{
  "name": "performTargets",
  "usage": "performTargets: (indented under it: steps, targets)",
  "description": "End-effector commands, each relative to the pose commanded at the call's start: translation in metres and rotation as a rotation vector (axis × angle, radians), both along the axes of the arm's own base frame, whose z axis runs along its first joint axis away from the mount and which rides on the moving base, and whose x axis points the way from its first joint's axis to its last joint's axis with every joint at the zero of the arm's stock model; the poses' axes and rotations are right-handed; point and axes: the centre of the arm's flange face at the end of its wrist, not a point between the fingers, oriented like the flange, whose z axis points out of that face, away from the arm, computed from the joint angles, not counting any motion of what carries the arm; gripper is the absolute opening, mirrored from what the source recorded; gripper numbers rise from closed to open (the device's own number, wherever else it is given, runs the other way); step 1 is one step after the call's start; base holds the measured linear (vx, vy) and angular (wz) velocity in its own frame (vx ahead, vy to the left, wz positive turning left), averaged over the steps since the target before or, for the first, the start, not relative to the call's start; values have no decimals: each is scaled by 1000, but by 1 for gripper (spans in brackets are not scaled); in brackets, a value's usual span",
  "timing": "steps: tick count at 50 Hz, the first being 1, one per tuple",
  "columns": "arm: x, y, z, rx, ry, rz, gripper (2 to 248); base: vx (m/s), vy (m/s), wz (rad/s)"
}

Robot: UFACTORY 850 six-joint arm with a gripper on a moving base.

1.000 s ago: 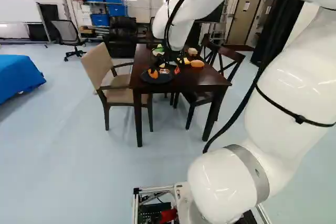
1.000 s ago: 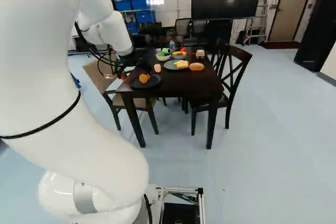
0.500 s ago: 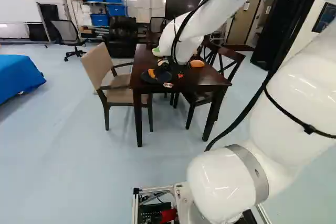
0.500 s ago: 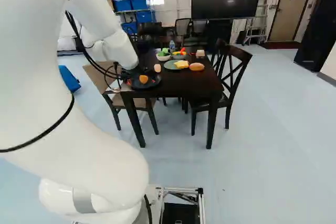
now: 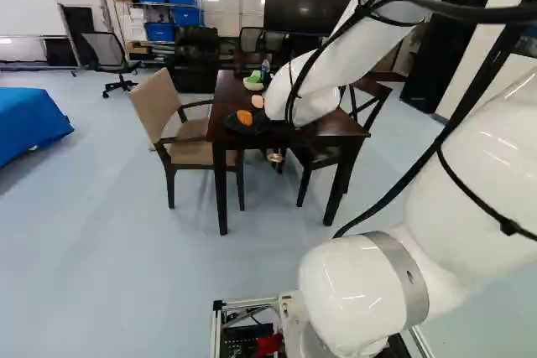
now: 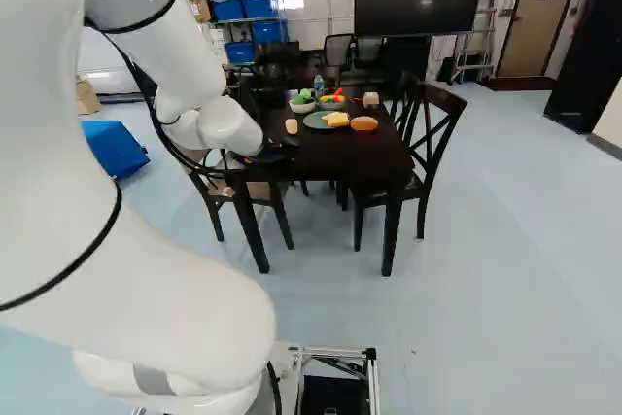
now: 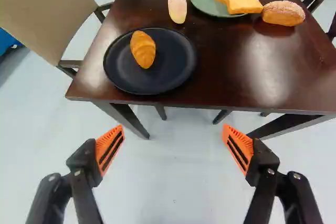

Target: Move the croissant to the empty plate

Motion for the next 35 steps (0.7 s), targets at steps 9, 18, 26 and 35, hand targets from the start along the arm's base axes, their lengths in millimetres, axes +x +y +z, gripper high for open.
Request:
performTargets:
  steps: [9, 18, 26, 35]
  targets:
    - [-16, -7, -13, 4, -57, -14, 247, 0, 0, 0]
    - [-31, -12, -24, 7, -110, -27, 247, 0, 0, 0]
    - [-44, -17, -33, 9, -152, -38, 247, 0, 0, 0]
    - [-58, -21, -41, 11, -194, -48, 247, 0, 0, 0]
